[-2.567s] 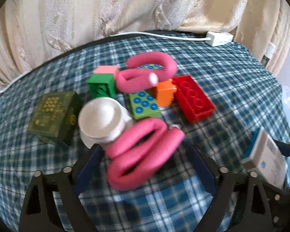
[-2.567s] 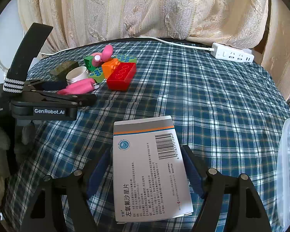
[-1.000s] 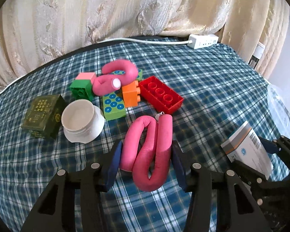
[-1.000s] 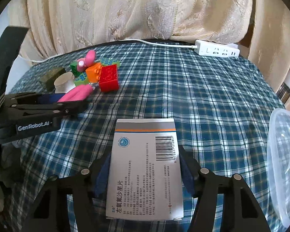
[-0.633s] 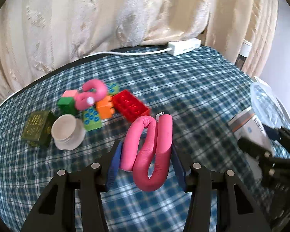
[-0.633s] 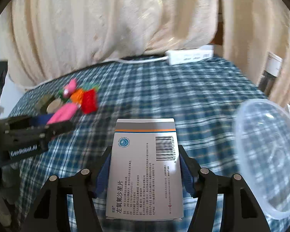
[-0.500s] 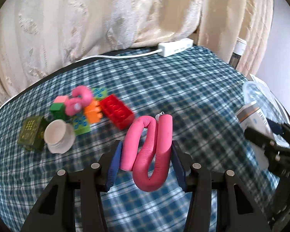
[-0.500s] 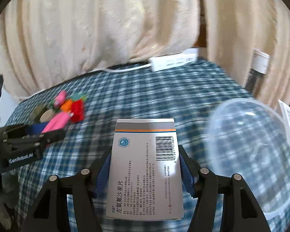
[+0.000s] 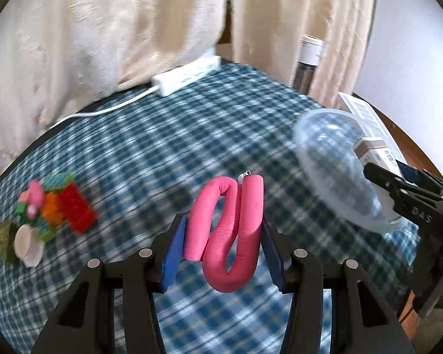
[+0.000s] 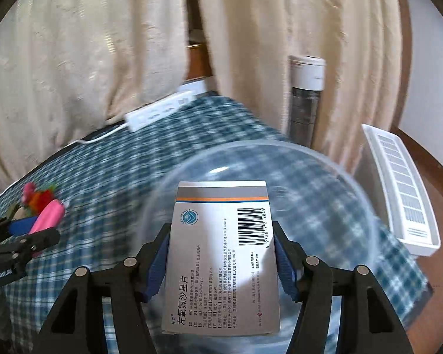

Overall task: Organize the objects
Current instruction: 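Carry both items to the clear bowl and release them inside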

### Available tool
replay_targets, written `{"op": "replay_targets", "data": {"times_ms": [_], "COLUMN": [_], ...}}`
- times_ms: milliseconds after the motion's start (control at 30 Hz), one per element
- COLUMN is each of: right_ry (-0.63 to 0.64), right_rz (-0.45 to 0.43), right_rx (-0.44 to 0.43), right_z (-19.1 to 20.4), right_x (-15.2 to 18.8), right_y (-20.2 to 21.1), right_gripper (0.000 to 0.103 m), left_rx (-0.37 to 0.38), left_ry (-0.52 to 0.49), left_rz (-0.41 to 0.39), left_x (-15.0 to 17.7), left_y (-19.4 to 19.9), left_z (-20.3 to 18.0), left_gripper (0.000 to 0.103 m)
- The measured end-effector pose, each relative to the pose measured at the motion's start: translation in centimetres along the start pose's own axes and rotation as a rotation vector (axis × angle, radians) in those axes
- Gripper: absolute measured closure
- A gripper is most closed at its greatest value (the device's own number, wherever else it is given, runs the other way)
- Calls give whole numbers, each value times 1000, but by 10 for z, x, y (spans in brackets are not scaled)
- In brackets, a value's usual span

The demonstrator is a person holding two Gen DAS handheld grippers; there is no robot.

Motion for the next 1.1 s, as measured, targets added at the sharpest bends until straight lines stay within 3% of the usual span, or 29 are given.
{"op": "replay_targets", "data": {"times_ms": [300, 767, 867, 933, 1100], "right_ry": [-41, -51, -57, -64, -86], "right_rz": [-8, -30, -44, -46, -55], "right_rx": [64, 68, 79, 77, 65], "right_z": [-46, -61, -62, -63, -65], "right_x": [-2, -14, -15, -17, -19], "right_y": [-7, -11, -10, -11, -9], "right_gripper": [37, 37, 36, 33, 29], "left_rx": [76, 135, 154, 165, 175], "left_ry": [-98, -171, -177, -166, -132], "left_rz": [22, 41, 57, 66, 38], "left_x": [-25, -48, -48, -48, -52], "left_y": [-30, -60, -67, -69, -64], "left_z": [-64, -117, -123, -123, -115], "left_gripper": [52, 52, 45, 27, 26]}}
Point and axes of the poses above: each gripper's, at about its wrist camera, not at the fingertips, and y roughly against the way its jaws point, z to its left, x to its underside, the point moved 7 cm from there along -y, roughly the way its jaws point, and after that the axes turned 9 degrees about x, right-handed, at the moved point
